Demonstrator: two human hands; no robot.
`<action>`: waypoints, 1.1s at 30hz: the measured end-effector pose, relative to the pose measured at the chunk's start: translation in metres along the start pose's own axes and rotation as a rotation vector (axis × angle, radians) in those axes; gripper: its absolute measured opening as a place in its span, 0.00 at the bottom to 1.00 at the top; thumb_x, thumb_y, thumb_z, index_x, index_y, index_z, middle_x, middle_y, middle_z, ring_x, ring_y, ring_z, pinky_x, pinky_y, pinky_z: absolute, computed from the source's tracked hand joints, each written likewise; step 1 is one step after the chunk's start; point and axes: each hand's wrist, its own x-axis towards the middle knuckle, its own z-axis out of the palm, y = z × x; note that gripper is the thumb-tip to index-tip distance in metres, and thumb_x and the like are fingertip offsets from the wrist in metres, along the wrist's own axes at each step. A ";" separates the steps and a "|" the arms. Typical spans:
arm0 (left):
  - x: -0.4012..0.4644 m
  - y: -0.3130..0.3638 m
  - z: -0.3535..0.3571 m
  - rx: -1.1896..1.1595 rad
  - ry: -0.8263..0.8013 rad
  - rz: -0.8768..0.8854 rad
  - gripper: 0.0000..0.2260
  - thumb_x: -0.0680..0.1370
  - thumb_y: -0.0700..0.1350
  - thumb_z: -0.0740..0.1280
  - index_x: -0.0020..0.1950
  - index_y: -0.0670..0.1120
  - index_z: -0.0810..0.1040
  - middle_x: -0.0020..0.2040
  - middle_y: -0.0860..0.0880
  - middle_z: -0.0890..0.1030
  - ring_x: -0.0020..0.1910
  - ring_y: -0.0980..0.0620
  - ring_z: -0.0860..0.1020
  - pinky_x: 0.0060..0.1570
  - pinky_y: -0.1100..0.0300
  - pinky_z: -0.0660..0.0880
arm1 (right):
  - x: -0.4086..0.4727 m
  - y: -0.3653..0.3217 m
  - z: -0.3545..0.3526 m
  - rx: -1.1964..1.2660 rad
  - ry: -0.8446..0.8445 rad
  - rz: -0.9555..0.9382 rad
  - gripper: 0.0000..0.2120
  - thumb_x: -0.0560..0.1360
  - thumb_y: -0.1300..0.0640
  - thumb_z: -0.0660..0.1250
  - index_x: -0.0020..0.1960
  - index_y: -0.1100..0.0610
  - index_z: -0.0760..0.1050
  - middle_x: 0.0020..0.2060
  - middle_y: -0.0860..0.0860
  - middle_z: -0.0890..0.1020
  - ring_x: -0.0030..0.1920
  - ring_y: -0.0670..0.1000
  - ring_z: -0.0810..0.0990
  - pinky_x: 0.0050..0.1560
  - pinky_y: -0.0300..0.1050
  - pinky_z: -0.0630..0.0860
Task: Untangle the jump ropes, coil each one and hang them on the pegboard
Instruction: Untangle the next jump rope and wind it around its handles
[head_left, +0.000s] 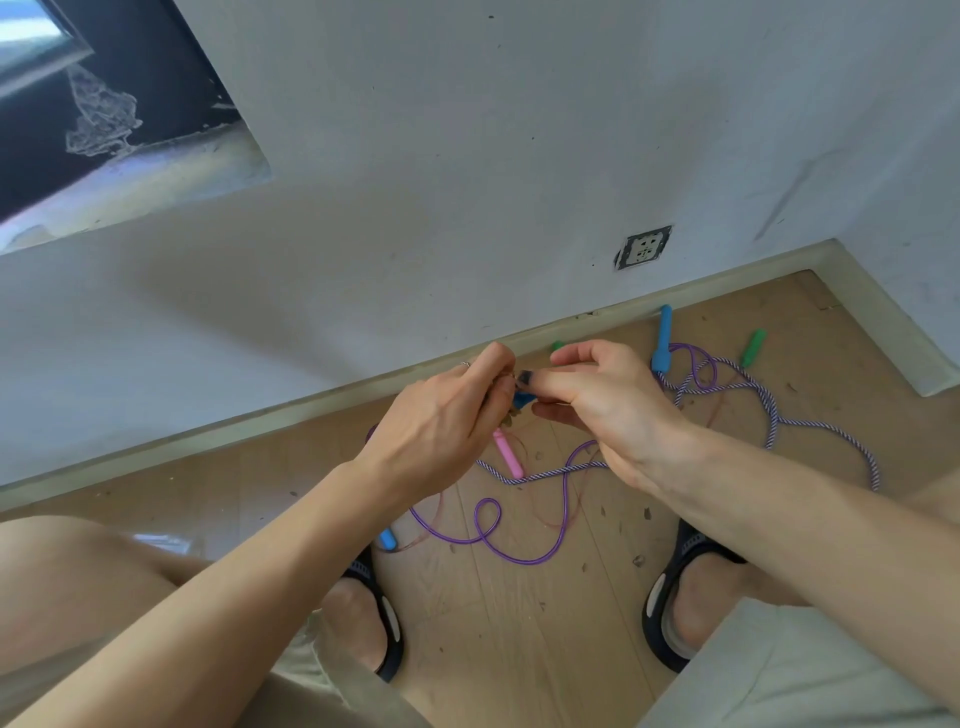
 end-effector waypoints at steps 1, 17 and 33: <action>0.000 0.000 0.000 -0.013 0.005 -0.005 0.07 0.84 0.51 0.53 0.55 0.50 0.67 0.35 0.55 0.74 0.32 0.47 0.72 0.32 0.49 0.72 | 0.000 0.000 0.000 0.012 -0.002 0.006 0.22 0.70 0.65 0.76 0.60 0.63 0.71 0.50 0.61 0.83 0.44 0.56 0.86 0.47 0.47 0.84; -0.003 -0.003 0.001 -0.062 0.032 -0.045 0.06 0.85 0.50 0.54 0.58 0.53 0.69 0.37 0.60 0.72 0.35 0.54 0.72 0.34 0.55 0.70 | -0.002 -0.001 0.001 0.119 -0.011 0.054 0.22 0.71 0.69 0.75 0.61 0.66 0.69 0.58 0.69 0.78 0.51 0.65 0.84 0.53 0.55 0.83; 0.004 0.005 -0.006 -0.312 0.053 -0.183 0.05 0.85 0.47 0.55 0.56 0.52 0.70 0.32 0.49 0.73 0.29 0.51 0.70 0.33 0.49 0.69 | 0.002 -0.006 -0.001 -0.250 -0.022 -0.337 0.18 0.70 0.69 0.71 0.56 0.57 0.74 0.46 0.52 0.82 0.48 0.53 0.82 0.53 0.49 0.82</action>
